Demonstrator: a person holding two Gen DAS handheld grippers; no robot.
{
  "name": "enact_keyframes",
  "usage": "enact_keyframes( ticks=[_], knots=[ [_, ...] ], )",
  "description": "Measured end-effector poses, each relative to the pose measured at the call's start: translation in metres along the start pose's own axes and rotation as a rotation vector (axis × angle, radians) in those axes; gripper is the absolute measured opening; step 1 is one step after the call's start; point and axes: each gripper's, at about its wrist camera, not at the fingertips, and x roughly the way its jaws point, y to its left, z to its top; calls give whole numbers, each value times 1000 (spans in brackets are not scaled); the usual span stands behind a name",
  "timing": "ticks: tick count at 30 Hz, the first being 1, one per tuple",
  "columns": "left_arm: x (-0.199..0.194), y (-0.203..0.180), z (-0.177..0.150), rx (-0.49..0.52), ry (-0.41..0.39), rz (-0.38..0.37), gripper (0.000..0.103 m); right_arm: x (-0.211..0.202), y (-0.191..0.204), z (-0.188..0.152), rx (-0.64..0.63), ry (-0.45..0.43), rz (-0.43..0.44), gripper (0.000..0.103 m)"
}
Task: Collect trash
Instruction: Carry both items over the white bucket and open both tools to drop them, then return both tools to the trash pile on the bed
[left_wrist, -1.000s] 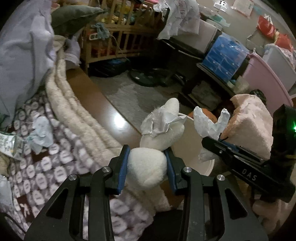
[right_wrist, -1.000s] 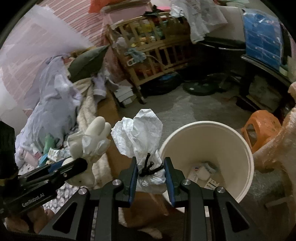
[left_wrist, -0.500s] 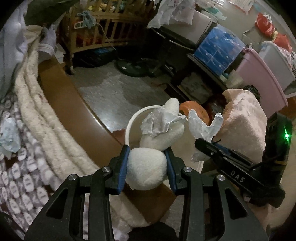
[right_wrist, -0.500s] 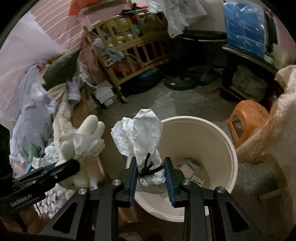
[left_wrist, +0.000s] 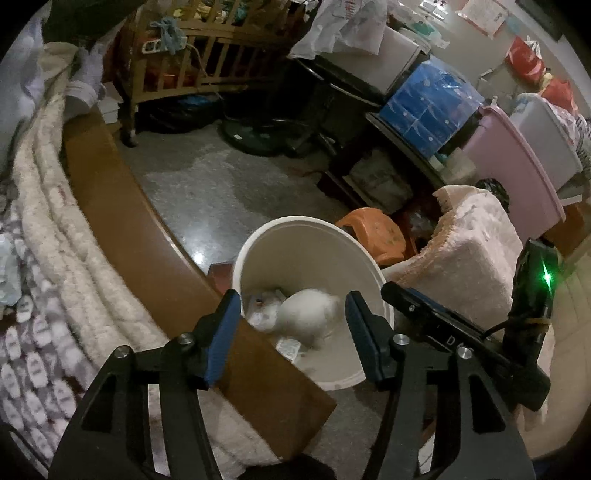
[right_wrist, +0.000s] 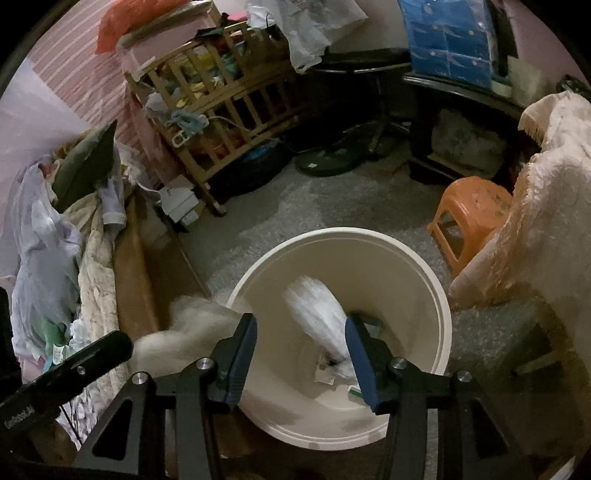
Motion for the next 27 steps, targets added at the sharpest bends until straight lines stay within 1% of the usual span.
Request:
enact_keyframes(
  ticks=[2, 4, 11, 12, 16, 19, 22, 27],
  knots=[
    [-5, 4, -2, -4, -7, 13, 57, 1, 3, -1, -6, 11, 9, 48],
    [-12, 7, -4, -4, -21, 45, 57, 2, 7, -3, -20, 15, 20, 48],
    [-41, 27, -17, -4, -71, 180, 57, 1, 35, -12, -83, 25, 50, 48],
    [-46, 31, -19, -8, -76, 208, 57, 1, 39, -14, -89, 26, 55, 48],
    [-66, 46, -30, -22, -97, 280, 57, -1, 66, -21, -136, 36, 91, 48],
    [-81, 60, -39, -37, -110, 311, 57, -2, 89, -27, -176, 45, 119, 48],
    [-98, 76, -49, -59, -125, 358, 57, 0, 111, -35, -216, 60, 148, 48],
    [-123, 109, -66, -135, -123, 403, 57, 3, 154, -50, -294, 97, 201, 48]
  ],
)
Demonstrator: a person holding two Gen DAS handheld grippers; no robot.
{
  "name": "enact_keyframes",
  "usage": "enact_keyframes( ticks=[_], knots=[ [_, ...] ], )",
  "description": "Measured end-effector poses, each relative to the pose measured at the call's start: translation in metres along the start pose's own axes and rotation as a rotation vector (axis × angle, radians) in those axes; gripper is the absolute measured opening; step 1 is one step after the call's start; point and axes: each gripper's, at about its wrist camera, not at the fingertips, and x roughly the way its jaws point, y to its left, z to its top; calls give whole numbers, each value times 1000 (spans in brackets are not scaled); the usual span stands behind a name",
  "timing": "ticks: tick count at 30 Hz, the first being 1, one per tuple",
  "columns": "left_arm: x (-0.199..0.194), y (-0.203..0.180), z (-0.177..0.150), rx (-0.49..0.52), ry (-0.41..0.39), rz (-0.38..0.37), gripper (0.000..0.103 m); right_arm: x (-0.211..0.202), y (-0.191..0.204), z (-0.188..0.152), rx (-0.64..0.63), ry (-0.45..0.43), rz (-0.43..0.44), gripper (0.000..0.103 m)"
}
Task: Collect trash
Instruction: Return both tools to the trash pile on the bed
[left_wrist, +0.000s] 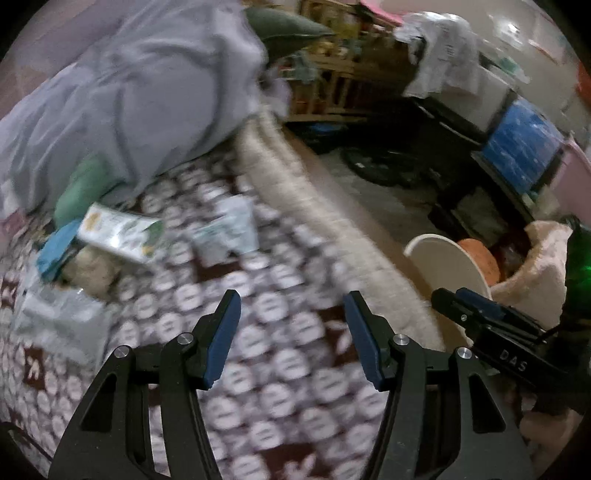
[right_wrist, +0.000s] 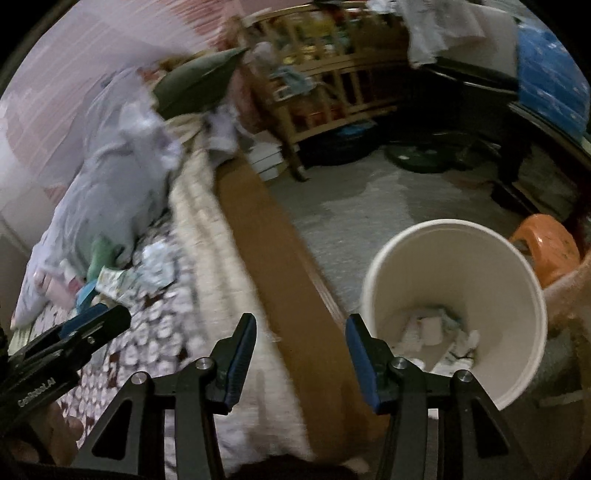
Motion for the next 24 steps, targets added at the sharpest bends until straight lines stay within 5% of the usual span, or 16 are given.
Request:
enact_keyframes(
  ticks=[15, 24],
  knots=[
    [-39, 130, -37, -214, 4, 127, 57, 37, 102, -13, -177, 89, 124, 54],
    [-56, 184, -65, -348, -36, 124, 58, 59, 136, -13, -240, 105, 142, 58]
  ],
)
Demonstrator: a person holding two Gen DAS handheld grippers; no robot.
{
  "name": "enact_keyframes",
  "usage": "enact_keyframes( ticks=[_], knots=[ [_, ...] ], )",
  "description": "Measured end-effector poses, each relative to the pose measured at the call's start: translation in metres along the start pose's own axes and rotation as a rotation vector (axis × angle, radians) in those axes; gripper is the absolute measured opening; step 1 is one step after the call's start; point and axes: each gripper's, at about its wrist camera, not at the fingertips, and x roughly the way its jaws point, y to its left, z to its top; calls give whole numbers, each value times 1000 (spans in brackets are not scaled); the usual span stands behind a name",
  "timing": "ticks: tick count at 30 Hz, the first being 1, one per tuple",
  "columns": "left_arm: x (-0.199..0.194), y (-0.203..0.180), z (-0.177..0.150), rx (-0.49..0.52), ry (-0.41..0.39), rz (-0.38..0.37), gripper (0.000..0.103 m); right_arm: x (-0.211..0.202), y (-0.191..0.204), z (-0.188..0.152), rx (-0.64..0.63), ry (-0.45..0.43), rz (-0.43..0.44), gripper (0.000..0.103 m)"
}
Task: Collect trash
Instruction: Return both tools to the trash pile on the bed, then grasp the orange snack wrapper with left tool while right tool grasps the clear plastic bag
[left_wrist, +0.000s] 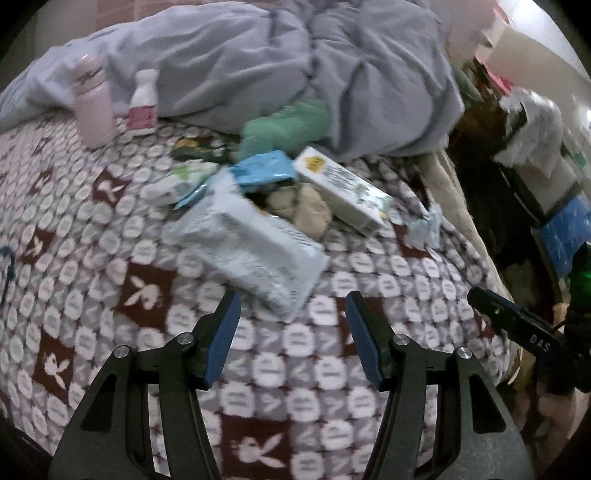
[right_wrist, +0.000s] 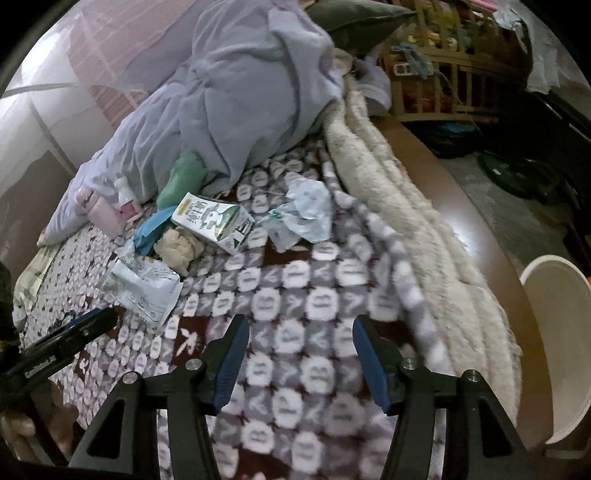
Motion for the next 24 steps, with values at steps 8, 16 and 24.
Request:
enact_keyframes(
  ticks=[8, 16, 24],
  knots=[
    [12, 33, 1, -137, 2, -65, 65, 38, 7, 39, -47, -18, -48, 67],
    [42, 54, 6, -233, -1, -79, 67, 85, -2, 71, -39, 9, -62, 67],
    [68, 54, 19, -303, -16, -119, 67, 92, 4, 70, -79, -17, -43, 41]
  ],
)
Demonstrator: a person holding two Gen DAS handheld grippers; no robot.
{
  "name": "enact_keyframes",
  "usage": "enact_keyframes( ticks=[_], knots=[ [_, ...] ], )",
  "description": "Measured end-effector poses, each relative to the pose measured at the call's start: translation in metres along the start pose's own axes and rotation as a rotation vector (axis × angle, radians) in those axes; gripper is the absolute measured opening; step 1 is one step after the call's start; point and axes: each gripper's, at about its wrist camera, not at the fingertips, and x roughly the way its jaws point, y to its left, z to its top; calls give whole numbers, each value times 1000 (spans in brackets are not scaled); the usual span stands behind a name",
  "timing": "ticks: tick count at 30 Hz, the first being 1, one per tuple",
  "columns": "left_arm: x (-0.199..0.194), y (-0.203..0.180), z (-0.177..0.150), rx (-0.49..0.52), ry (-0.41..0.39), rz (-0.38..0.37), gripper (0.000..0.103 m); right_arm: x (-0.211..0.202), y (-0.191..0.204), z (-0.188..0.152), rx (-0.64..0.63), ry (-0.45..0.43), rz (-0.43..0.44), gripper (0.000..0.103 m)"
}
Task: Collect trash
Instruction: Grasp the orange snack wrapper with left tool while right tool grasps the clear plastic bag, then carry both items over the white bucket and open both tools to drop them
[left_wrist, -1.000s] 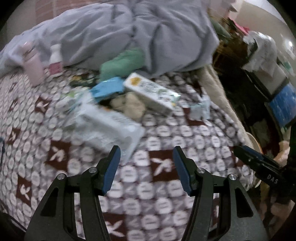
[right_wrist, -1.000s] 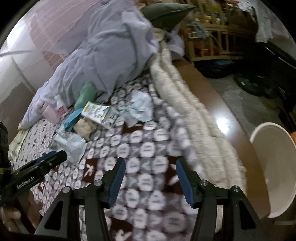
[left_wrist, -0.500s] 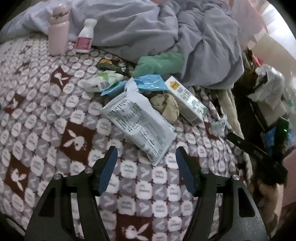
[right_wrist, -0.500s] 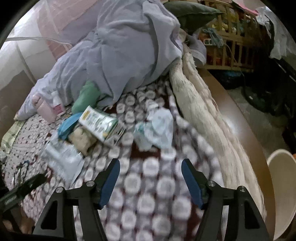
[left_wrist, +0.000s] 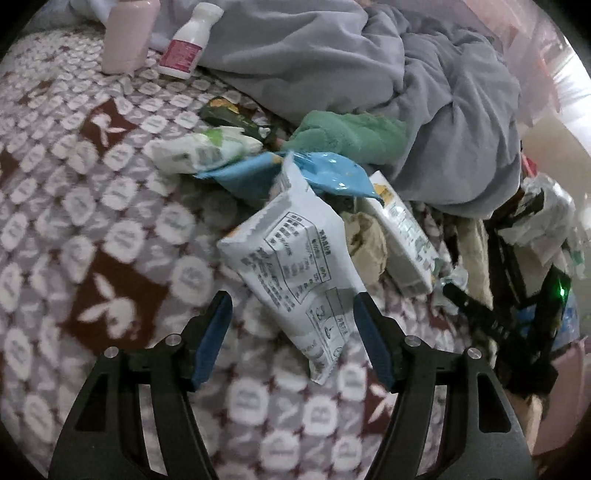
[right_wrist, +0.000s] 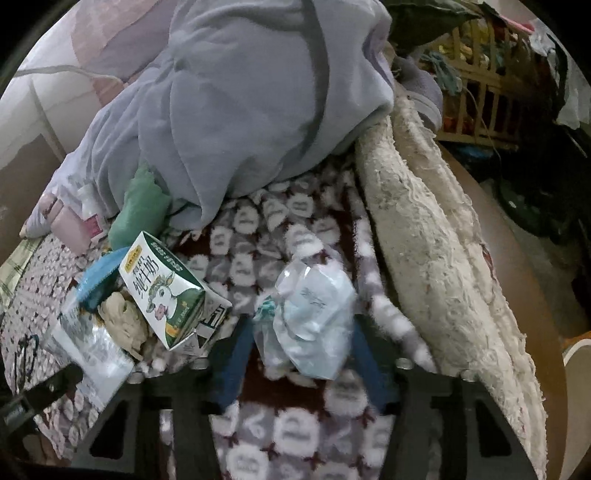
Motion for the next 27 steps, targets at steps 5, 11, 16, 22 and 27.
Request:
enact_keyframes(
  ticks=[5, 11, 16, 22, 27],
  knots=[
    [5, -4, 3, -3, 5, -54, 39, -14, 2, -4, -4, -26, 32, 27],
    [-23, -16, 2, 91, -8, -74, 6, -38, 8, -19, -17, -49, 69, 26],
    [-49, -13, -1, 127, -1, -83, 4, -60, 11, -30, -7, -69, 111, 26],
    [-76, -25, -10, 196, -17, -75, 4, -85, 17, -42, -20, -95, 137, 26],
    [-85, -52, -21, 259, -27, -101, 4, -98, 18, -51, -21, -106, 144, 26]
  ],
)
